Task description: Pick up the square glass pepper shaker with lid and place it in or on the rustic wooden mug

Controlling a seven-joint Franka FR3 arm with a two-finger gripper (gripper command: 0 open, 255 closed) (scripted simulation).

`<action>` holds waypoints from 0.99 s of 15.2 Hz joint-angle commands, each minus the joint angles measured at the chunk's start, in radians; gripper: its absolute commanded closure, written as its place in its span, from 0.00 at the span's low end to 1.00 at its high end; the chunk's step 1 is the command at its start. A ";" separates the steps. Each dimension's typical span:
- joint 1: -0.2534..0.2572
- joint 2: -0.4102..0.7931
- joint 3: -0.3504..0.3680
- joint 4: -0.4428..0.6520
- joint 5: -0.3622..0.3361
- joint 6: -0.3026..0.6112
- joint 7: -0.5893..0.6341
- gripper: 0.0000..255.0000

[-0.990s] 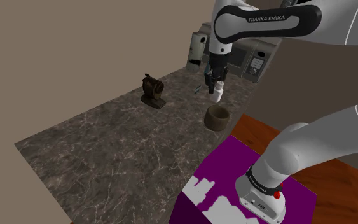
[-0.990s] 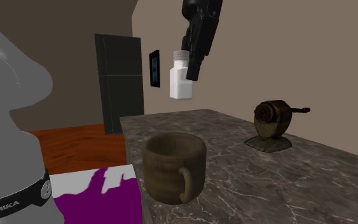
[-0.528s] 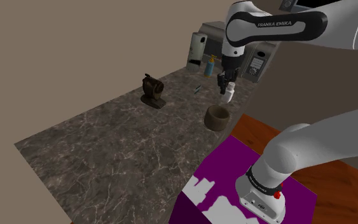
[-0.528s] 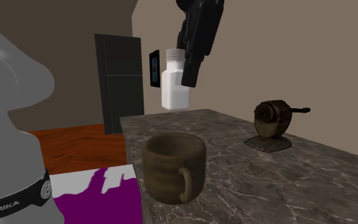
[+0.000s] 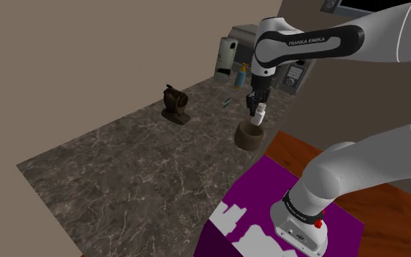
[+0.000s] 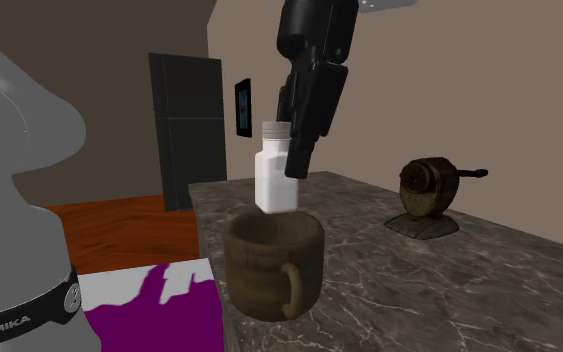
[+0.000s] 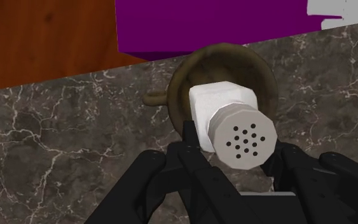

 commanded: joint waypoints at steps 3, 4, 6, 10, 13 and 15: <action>0.000 0.016 -0.002 -0.043 -0.002 0.059 0.004 1.00; -0.001 0.018 -0.002 -0.049 -0.002 0.067 0.004 1.00; -0.001 0.018 -0.002 -0.049 -0.002 0.067 0.004 1.00; -0.001 0.018 -0.002 -0.049 -0.002 0.067 0.004 1.00; -0.001 0.018 -0.002 -0.049 -0.002 0.067 0.004 0.00; -0.001 0.018 -0.002 -0.049 -0.002 0.067 0.004 0.00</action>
